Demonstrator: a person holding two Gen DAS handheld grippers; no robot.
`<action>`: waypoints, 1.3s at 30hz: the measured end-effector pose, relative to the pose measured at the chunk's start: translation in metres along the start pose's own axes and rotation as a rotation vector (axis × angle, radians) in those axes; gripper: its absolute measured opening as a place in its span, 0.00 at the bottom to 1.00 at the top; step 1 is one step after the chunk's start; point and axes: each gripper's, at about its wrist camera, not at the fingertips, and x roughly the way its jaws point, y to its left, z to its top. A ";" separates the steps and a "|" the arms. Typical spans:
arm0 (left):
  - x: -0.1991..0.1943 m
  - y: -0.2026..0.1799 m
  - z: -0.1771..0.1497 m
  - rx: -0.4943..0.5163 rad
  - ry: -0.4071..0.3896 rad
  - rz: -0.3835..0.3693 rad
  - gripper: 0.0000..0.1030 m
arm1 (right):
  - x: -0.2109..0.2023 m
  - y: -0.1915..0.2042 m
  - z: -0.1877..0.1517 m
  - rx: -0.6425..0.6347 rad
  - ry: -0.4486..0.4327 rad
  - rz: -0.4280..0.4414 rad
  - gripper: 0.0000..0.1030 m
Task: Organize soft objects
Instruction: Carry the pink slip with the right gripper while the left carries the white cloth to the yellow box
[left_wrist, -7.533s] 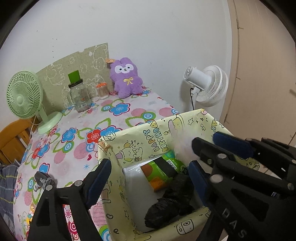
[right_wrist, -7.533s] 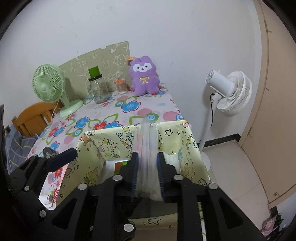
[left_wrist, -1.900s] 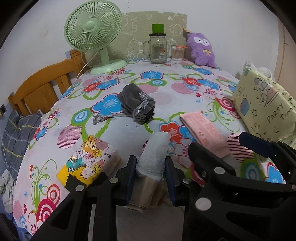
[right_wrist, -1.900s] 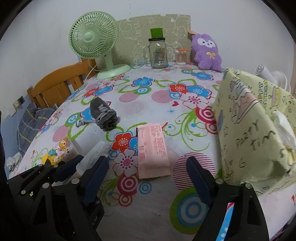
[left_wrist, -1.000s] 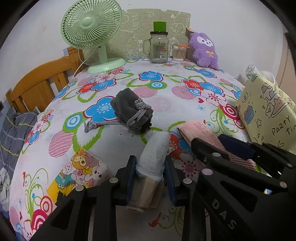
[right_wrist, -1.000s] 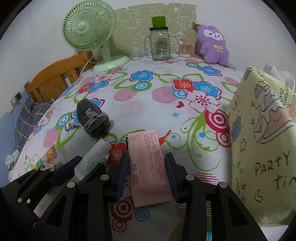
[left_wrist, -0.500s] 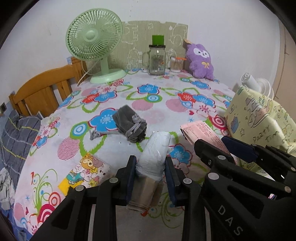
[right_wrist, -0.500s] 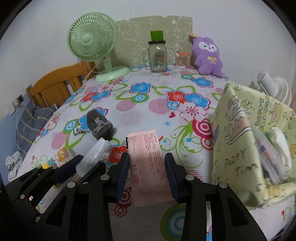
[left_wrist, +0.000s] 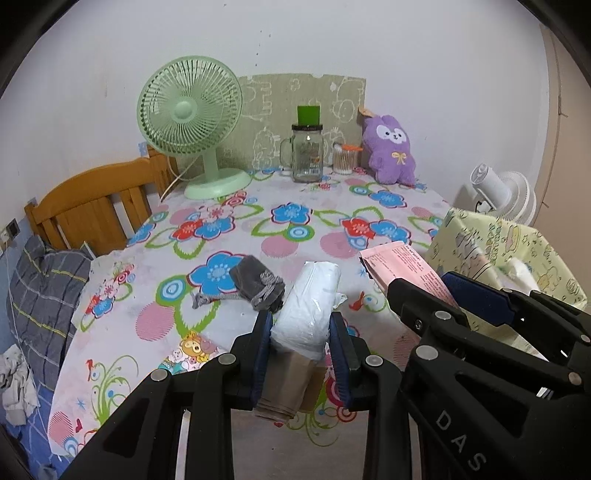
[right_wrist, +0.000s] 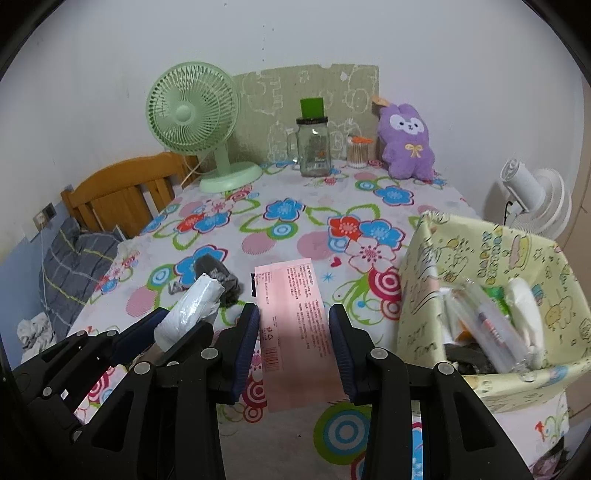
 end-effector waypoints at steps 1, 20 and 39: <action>-0.003 -0.001 0.002 0.001 -0.005 0.000 0.30 | -0.002 0.000 0.002 -0.001 -0.004 -0.001 0.42; -0.033 -0.018 0.028 0.009 -0.063 0.007 0.30 | -0.039 -0.010 0.027 -0.019 -0.068 0.005 0.42; -0.035 -0.076 0.040 0.036 -0.097 -0.032 0.30 | -0.060 -0.061 0.032 -0.013 -0.106 -0.019 0.42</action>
